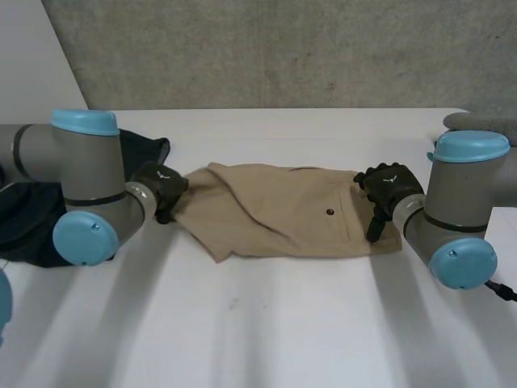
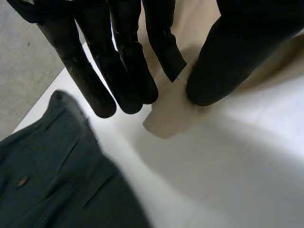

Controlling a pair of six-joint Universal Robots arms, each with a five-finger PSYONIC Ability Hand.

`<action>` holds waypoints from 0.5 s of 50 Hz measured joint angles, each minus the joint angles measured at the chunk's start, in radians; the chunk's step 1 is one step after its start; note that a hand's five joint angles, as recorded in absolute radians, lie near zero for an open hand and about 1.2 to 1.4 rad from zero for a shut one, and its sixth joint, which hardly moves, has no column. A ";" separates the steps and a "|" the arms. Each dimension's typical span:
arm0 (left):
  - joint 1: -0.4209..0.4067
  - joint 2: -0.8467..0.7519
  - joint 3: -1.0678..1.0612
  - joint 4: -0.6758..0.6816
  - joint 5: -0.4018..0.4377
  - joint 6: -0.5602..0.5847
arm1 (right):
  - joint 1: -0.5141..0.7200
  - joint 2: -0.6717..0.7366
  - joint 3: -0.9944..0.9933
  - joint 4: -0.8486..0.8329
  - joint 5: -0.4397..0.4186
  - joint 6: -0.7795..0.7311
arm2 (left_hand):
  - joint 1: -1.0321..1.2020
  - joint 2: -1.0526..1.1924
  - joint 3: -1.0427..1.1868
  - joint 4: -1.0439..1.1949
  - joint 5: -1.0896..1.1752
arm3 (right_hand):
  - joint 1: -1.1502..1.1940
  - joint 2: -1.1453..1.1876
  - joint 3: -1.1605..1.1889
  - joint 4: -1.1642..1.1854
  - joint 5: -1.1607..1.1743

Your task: Fold the laundry.

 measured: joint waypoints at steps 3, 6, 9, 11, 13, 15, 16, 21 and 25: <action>0.006 0.028 -0.036 -0.004 -0.030 0.050 | 0.003 0.000 0.000 0.001 -0.002 -0.007 | 0.000 -0.001 0.000 0.002 0.000 | 0.000 0.000 0.000 0.000 0.000; 0.003 0.046 -0.064 0.001 -0.046 0.100 | 0.006 0.002 -0.002 0.003 0.000 -0.017 | -0.031 -0.067 -0.056 -0.062 -0.025 | 0.000 0.000 0.000 0.000 0.000; -0.003 0.055 -0.080 0.012 -0.064 0.139 | 0.008 0.002 -0.004 0.004 0.002 -0.026 | -0.185 -0.201 -0.194 -0.202 -0.170 | 0.000 0.000 0.000 0.000 0.000; -0.006 0.059 -0.087 0.021 -0.078 0.157 | 0.008 0.002 -0.005 0.005 0.004 -0.029 | -0.189 -0.207 -0.201 -0.209 -0.179 | 0.000 0.000 0.000 0.000 0.000; -0.011 0.070 -0.093 0.034 -0.100 0.169 | 0.006 -0.003 -0.005 0.006 0.003 -0.031 | -0.478 -0.470 -0.462 -0.475 -0.444 | 0.000 0.000 0.000 0.000 0.000; -0.015 0.088 -0.100 0.041 -0.113 0.166 | 0.000 -0.013 -0.003 0.008 0.002 -0.030 | -0.771 -0.759 -0.739 -0.755 -0.725 | 0.000 0.000 0.000 0.000 0.000; -0.017 0.099 -0.104 0.044 -0.116 0.161 | -0.003 -0.019 -0.002 0.010 0.001 -0.028 | -0.783 -0.759 -0.751 -0.768 -0.738 | 0.000 0.000 0.000 0.000 0.000; -0.029 0.155 -0.130 0.050 -0.099 0.112 | -0.026 -0.067 0.018 0.039 -0.028 -0.013 | -0.873 -0.919 -0.920 -0.929 -0.907 | 0.000 0.000 0.000 0.000 0.000; -0.048 0.198 -0.150 0.053 -0.061 0.052 | -0.042 -0.099 0.046 0.072 -0.067 -0.006 | -0.943 -0.975 -0.966 -0.986 -0.939 | 0.000 0.000 0.000 0.000 0.000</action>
